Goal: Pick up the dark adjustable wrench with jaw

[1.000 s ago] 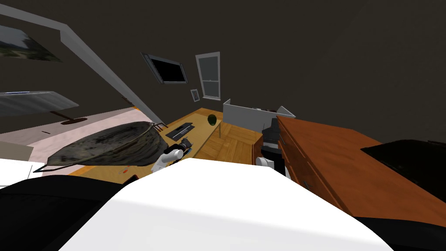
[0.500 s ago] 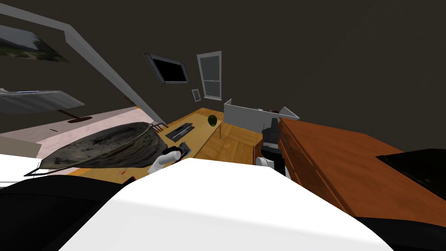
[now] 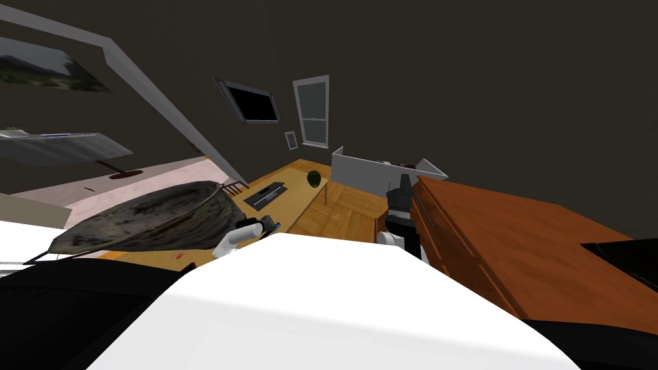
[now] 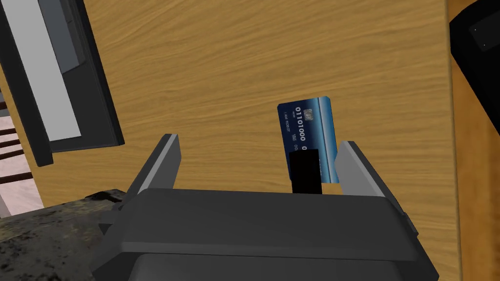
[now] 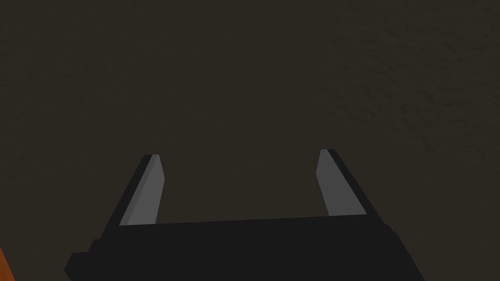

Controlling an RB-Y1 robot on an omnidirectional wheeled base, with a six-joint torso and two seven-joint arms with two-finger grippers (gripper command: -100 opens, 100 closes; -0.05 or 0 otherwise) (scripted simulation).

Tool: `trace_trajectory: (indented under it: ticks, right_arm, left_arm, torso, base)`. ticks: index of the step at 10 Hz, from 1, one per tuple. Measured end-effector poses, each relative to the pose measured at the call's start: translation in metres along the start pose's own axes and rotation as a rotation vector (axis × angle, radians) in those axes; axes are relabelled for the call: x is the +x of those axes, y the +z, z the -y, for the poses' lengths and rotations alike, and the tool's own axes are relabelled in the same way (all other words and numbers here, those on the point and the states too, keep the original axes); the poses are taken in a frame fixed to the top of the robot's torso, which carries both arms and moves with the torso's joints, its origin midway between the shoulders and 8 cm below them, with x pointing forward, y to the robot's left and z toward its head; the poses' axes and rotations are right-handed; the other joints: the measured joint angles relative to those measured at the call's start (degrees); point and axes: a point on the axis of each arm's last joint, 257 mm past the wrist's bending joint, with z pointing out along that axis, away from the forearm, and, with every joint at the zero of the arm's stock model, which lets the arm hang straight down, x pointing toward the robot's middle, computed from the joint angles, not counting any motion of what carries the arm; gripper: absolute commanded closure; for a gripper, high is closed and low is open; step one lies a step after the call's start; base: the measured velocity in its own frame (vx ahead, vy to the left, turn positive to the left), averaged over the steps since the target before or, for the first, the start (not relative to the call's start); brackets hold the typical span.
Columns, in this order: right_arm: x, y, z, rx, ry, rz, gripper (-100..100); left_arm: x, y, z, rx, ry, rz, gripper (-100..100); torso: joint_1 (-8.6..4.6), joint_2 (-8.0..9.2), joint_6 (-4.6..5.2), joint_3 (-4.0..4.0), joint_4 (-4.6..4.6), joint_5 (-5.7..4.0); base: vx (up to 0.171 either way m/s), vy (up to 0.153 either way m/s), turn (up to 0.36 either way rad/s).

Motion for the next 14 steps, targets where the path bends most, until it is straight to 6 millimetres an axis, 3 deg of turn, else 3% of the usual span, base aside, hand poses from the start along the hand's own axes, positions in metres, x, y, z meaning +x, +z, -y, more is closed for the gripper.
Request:
trace_trajectory:
  ticks: [1, 6, 14]
  right_arm:
    - [0.000, 0.000, 0.000, 0.000, 0.000, 0.000, 0]
    - [0.000, 0.000, 0.000, 0.000, 0.000, 0.000, 0]
    - [0.000, 0.000, 0.000, 0.000, 0.000, 0.000, 0]
  left_arm:
    - [-0.021, 0.002, -0.009, -0.041, -0.015, 0.037, -100]
    - [-0.078, 0.000, -0.049, -0.194, -0.070, 0.168, -100]
    - [-0.160, -0.033, -0.094, -0.416, -0.180, 0.361, -100]
  torso:
    - [0.01, -0.01, -0.03, 0.00, 0.00, 0.00]
    - [0.00, 0.04, 0.01, 0.02, 0.01, 0.00]
    - [0.02, 0.03, 0.00, 0.02, 0.01, 0.00]
  base:
    - [0.075, -0.006, 0.041]
    - [0.074, -0.002, 0.052]
    - [0.067, 0.000, 0.042]
